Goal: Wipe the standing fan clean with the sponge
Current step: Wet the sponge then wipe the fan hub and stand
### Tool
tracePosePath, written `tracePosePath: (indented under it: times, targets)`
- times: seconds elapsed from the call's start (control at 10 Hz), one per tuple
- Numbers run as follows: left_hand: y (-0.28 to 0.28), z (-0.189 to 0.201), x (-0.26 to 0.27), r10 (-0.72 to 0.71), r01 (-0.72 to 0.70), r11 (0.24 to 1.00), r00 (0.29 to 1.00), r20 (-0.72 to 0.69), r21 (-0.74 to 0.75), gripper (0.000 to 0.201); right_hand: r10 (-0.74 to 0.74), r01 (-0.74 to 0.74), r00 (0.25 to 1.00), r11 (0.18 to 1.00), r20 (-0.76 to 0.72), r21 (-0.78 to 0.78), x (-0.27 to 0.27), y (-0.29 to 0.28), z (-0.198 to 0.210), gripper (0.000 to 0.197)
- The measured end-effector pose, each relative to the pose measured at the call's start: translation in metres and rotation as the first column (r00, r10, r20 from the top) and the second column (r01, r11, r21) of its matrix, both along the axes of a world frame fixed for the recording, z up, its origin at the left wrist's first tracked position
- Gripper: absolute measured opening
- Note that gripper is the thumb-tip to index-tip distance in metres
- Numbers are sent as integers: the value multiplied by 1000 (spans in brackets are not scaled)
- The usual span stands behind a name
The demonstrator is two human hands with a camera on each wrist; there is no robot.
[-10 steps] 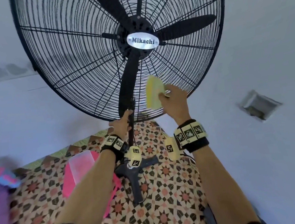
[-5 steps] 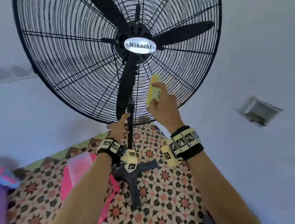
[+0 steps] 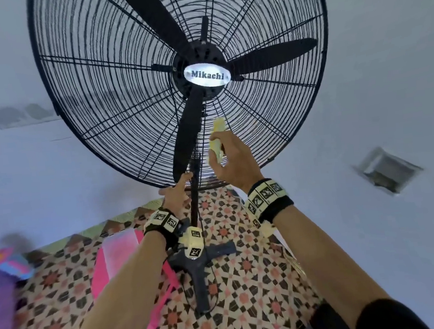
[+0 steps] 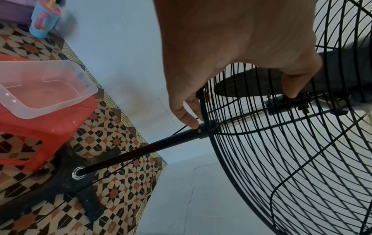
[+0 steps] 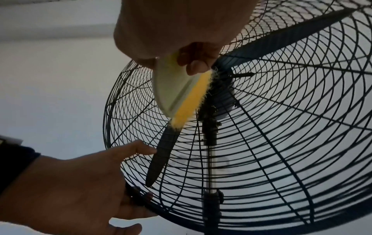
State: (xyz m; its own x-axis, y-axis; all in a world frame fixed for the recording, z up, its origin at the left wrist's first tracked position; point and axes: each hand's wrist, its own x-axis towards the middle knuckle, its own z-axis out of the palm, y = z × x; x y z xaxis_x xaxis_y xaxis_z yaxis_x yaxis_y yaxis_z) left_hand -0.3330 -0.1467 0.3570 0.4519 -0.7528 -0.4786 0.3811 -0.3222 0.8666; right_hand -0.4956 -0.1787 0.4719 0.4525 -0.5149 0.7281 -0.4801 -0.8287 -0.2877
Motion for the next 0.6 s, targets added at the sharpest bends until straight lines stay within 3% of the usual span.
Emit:
tracePosePath:
  times: [0.1,0.2,0.3,0.4,0.5,0.6]
  targets:
    - [-13,-33,3,57,-58,998,998,-33,-10,164,-59,53,994,997,97,64,3,1,-3,26]
    - [-29,-55,12,37,-35,999,997,-69,41,165,23,-39,985,995,169,93,3,2,-3,26]
    - [-26,-50,9,38,-37,999,998,-42,32,157,17,-44,977,992,213,119,-8,-3,-2,26]
    - [-23,-42,9,46,-45,999,998,-43,25,164,-139,107,948,986,286,124,-11,-11,-2,27]
    - [-5,-10,1,53,-54,998,995,-82,-10,128,-38,6,955,994,292,112,1,-6,2,28]
    - [0,-8,6,25,-24,999,998,-57,20,71,101,-116,979,991,177,73,-3,-6,-2,29]
